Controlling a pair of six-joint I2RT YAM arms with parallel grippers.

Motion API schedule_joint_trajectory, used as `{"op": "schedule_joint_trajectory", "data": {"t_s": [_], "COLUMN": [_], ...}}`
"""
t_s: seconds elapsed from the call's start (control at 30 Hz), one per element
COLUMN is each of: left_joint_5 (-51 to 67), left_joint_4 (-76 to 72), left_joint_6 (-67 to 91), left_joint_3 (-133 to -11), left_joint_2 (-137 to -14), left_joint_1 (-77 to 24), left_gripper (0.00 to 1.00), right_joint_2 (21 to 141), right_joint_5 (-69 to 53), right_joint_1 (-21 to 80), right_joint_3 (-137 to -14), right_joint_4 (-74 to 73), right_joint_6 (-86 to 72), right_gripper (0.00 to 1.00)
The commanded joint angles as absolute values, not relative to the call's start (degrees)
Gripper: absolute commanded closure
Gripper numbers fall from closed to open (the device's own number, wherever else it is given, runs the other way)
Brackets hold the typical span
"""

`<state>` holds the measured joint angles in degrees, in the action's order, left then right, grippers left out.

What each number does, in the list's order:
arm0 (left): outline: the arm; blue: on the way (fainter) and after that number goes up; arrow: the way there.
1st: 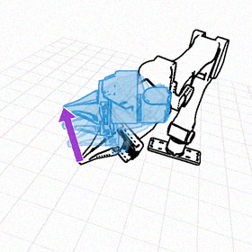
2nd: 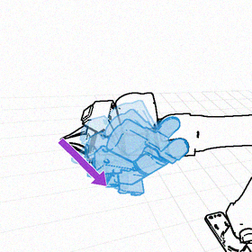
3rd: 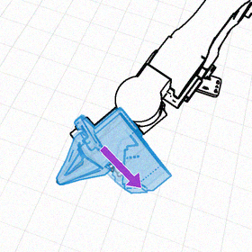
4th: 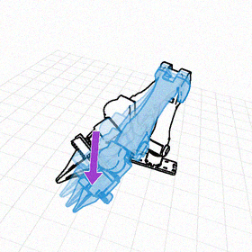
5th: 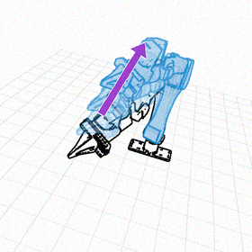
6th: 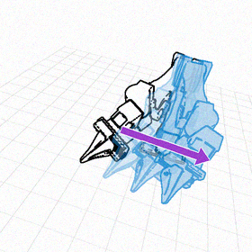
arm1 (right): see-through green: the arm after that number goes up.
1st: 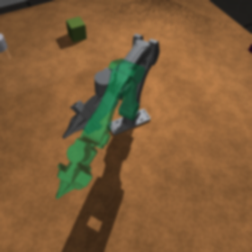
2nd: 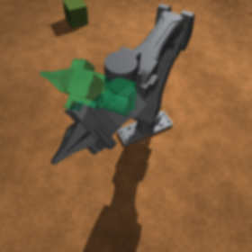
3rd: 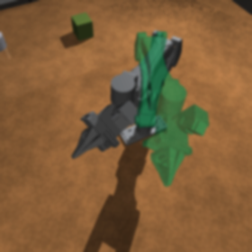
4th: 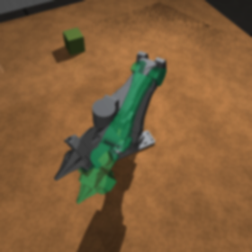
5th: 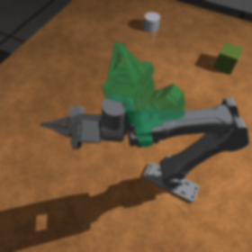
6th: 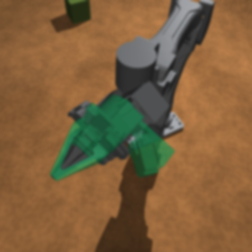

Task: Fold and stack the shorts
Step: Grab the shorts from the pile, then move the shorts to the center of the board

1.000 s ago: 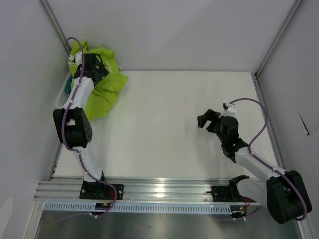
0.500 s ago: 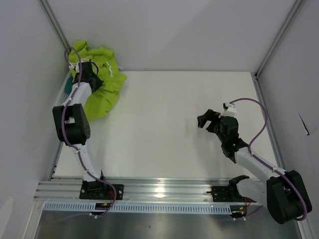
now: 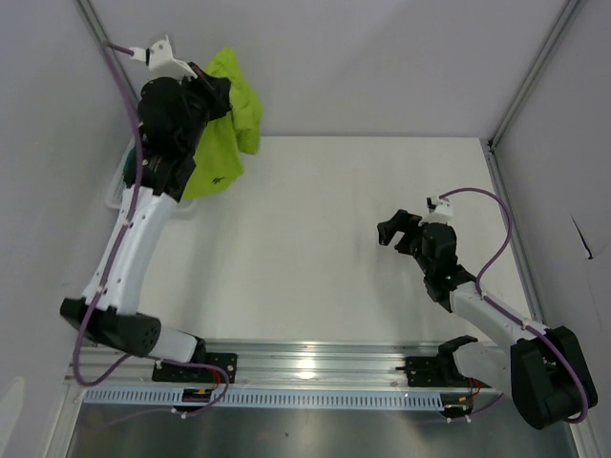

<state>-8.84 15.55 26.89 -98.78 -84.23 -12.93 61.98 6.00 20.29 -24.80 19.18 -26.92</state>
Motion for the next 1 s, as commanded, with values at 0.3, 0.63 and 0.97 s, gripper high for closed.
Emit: {"op": "schedule_joint_trajectory", "data": {"t_s": [0.3, 0.63, 0.97], "left_joint_5": [-1.15, 3.25, 3.61], "left_joint_4": [9.67, 2.89, 13.26], "left_joint_6": [31.28, 41.13, 36.48], "left_joint_3": [-94.85, -65.57, -65.74], "left_joint_2": [-66.27, -73.62, -73.05], "left_joint_1": [-21.71, -21.18, -20.04], "left_gripper": [1.00, 0.36, 0.01], "right_joint_2": [59.50, 58.36, 62.13], "right_joint_5": [6.94, 7.47, -8.95], "right_joint_1": [20.57, 20.57, 20.57], "right_joint_3": [-25.93, -25.75, -26.01], "right_joint_4": [20.65, 20.21, 28.29], "right_joint_6": [-26.45, -26.28, -25.40], "right_gripper": [0.00, 0.01, 0.00]}}
